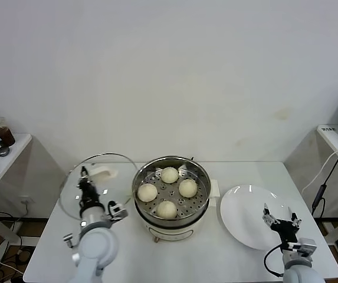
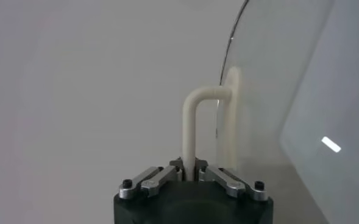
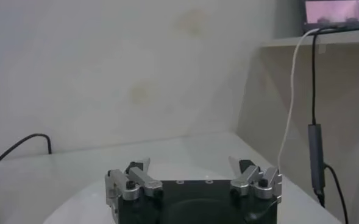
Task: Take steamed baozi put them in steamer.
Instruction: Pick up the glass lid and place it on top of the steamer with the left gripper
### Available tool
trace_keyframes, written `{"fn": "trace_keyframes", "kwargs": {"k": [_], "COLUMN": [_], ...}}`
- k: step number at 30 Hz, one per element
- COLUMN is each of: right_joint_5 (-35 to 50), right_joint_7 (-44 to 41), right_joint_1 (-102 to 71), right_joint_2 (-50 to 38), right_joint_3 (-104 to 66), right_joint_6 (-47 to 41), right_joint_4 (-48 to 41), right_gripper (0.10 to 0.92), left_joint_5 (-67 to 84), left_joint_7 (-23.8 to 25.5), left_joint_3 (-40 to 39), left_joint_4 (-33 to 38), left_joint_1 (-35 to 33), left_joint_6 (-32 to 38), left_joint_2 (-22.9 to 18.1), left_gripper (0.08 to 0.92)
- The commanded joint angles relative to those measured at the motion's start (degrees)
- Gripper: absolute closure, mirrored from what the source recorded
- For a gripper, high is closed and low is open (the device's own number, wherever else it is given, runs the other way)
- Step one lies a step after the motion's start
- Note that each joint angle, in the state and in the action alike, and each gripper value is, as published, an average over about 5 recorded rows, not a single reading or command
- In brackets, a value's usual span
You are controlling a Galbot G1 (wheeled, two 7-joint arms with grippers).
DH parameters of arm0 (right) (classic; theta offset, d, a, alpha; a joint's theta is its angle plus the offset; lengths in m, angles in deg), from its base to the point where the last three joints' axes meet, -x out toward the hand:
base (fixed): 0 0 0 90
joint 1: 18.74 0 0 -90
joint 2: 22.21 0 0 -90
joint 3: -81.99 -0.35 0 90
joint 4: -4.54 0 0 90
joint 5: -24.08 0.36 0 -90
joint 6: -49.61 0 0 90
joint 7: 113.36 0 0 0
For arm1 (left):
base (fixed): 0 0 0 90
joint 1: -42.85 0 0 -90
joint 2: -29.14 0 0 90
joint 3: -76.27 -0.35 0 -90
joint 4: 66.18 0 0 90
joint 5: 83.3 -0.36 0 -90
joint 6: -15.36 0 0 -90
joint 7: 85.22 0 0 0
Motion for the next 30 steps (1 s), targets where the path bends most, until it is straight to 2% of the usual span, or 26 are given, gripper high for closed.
{"fn": "trace_keyframes", "kwargs": {"k": [1,6,13,30], "right_joint_5": [-1.0,-1.5,-2.0,-2.2], "right_joint_7": [0.0,0.0,0.1,0.1], "right_joint_1": [-0.1,-0.2,-0.1,0.3], "right_joint_2": [0.1,0.7,1.6,1.9], "right_joint_3": [0.0,-0.2,-0.2,-0.3], "right_joint_6": [0.1,0.1,0.4,0.7], "right_joint_4": [-0.5,-0.5,-0.9,-1.9], "right_gripper": [0.203,0.203,0.203,0.203], "left_joint_5": [0.3,0.8,-1.6,-6.3], "left_joint_7": [3.3,2.2,0.5,1.4], "left_joint_3": [-16.0,-20.6,-22.2,-25.4], "left_joint_4": [1.7,-1.2,-8.1,-11.4], "left_joint_1": [5.0,7.4,10.3,10.1], "left_joint_6": [-1.4,-1.4,-1.5,-1.4], "left_joint_2": [-3.3,-4.0,-6.3,-6.6], "left_gripper": [0.833,0.833,0.833,0.833]}}
